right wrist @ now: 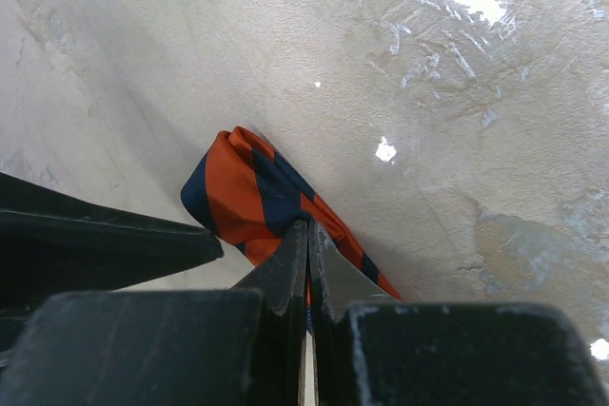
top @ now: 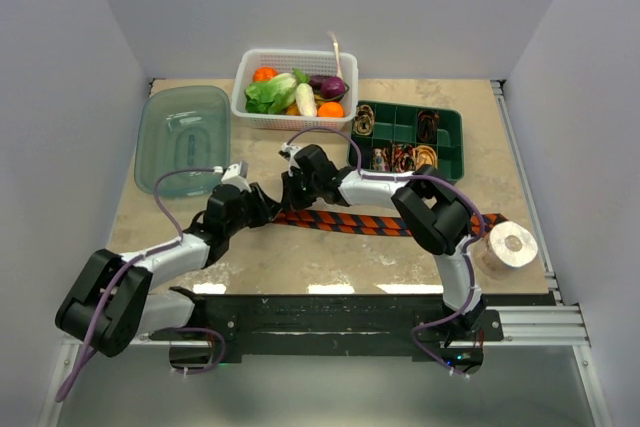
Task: Roll the ties
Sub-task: Roll the tie at the center of the board.
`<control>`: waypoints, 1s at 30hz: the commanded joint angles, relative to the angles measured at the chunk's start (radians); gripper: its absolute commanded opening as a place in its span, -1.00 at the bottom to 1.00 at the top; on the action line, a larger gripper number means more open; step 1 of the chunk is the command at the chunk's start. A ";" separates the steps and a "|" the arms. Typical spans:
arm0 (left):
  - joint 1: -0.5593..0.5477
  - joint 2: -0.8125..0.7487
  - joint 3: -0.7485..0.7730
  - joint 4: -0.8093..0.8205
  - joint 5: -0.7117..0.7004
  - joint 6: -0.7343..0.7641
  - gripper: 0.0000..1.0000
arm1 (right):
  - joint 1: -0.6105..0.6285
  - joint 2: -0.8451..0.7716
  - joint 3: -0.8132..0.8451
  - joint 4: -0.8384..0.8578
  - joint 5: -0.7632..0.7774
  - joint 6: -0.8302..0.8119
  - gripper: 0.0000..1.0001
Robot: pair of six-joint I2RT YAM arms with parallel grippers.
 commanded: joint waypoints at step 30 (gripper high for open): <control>0.101 -0.007 -0.015 -0.112 -0.106 0.008 -0.08 | 0.009 -0.044 -0.056 -0.052 0.050 -0.044 -1.00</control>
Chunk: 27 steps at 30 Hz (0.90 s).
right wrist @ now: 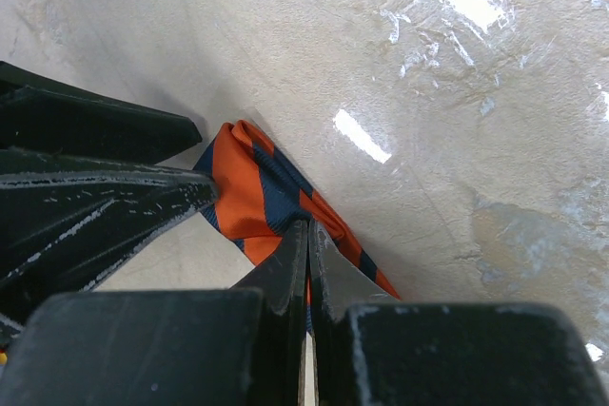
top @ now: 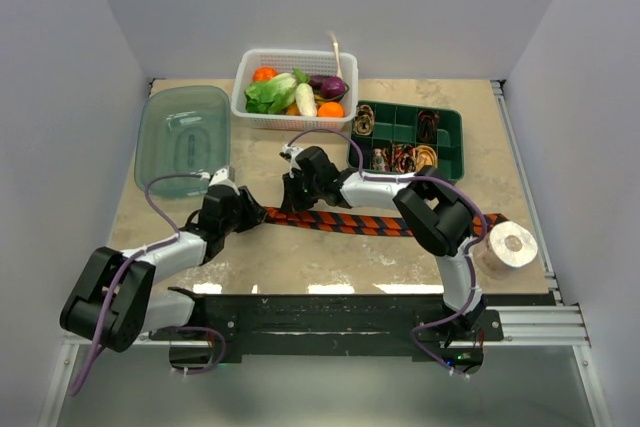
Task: Roll the ties
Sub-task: Roll the tie at the center of the board.
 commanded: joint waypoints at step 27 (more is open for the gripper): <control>0.111 0.111 -0.205 0.500 0.255 -0.134 -0.30 | 0.007 -0.033 -0.033 -0.061 0.038 -0.033 -1.00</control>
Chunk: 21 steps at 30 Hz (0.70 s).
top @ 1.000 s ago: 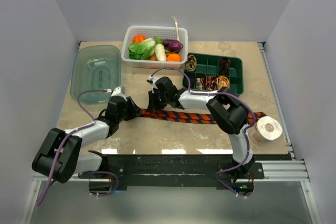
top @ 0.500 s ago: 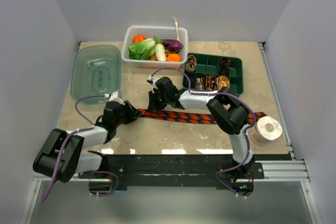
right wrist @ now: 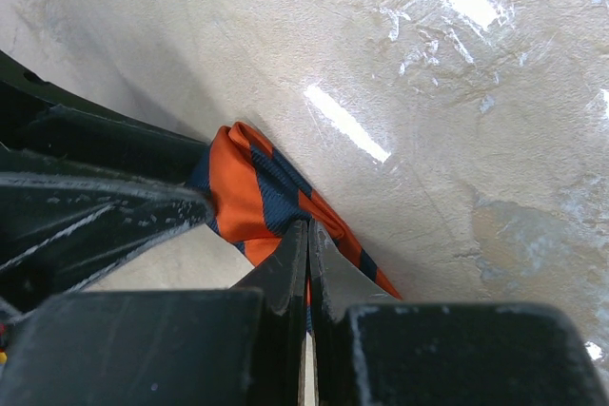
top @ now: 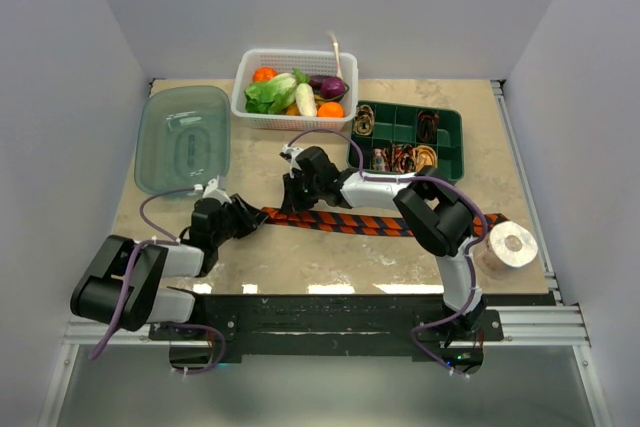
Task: Roll the ties
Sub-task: Roll the tie at the center of the board.
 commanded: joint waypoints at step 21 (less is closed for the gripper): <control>0.006 -0.193 0.051 -0.197 -0.040 0.131 -1.00 | 0.050 -0.017 0.041 -0.065 0.029 -0.032 -1.00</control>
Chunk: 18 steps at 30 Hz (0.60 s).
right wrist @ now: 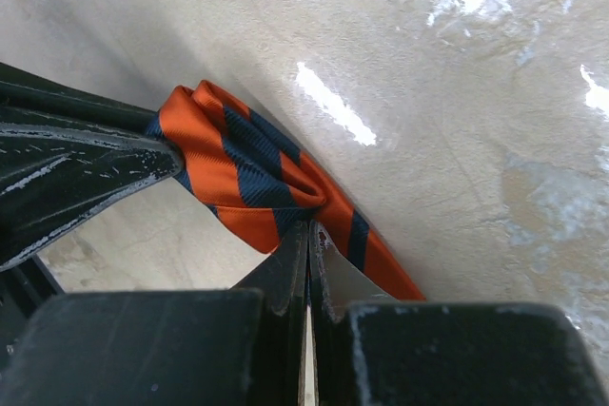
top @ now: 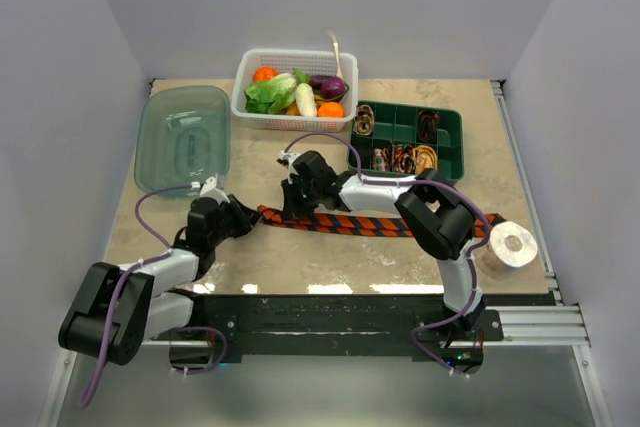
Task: Roll the ties
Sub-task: Roll the tie at the center of the board.
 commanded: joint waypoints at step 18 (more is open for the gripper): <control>-0.068 -0.125 0.189 -0.260 -0.073 0.192 -1.00 | 0.054 0.057 0.121 -0.043 0.029 -0.009 -1.00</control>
